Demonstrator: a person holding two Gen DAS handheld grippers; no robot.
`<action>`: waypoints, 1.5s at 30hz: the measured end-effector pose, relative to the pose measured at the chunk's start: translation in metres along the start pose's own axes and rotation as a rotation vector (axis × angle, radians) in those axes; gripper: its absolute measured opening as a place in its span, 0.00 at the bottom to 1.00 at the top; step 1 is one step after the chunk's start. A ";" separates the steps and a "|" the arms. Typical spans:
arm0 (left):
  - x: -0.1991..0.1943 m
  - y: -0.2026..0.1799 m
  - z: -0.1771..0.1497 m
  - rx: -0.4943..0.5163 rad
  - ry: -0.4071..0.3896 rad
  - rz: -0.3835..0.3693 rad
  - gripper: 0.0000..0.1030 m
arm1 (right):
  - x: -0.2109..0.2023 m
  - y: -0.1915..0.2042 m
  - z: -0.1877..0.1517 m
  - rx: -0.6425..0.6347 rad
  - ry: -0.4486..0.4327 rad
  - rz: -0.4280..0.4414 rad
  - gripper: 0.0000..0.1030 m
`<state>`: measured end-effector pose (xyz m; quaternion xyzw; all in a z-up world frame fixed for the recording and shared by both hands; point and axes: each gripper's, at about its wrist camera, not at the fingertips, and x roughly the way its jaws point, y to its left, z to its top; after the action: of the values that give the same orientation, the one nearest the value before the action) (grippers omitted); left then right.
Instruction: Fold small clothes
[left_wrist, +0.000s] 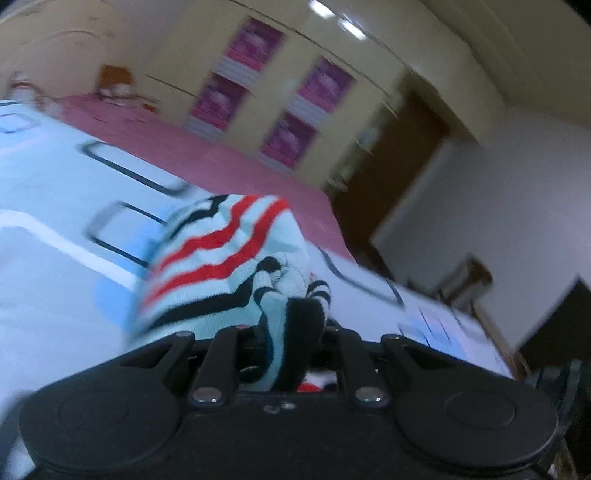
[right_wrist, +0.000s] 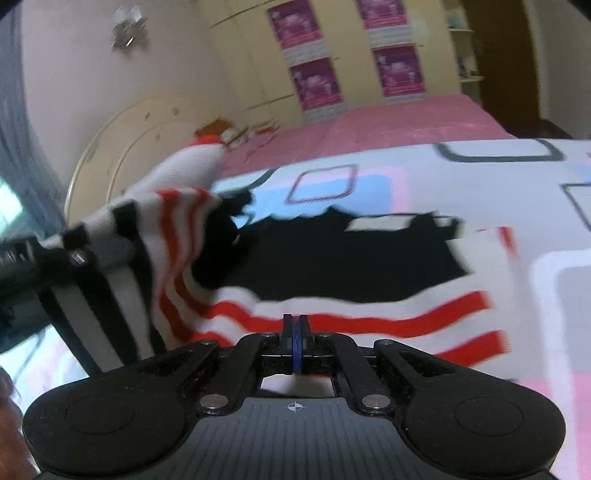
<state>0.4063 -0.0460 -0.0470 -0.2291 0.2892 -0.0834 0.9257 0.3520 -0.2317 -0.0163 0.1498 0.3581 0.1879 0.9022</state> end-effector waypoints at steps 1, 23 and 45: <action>0.012 -0.016 -0.008 0.035 0.042 -0.004 0.14 | -0.007 -0.011 0.003 0.024 -0.007 -0.011 0.00; 0.047 0.039 -0.005 0.057 0.190 0.071 0.25 | 0.004 -0.098 0.014 0.306 0.231 0.165 0.62; 0.070 -0.018 -0.002 0.383 0.289 -0.031 0.23 | -0.039 -0.097 -0.011 0.129 0.069 -0.064 0.52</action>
<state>0.4622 -0.0826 -0.0750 -0.0395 0.3941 -0.1828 0.8999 0.3409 -0.3336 -0.0407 0.1896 0.4048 0.1405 0.8834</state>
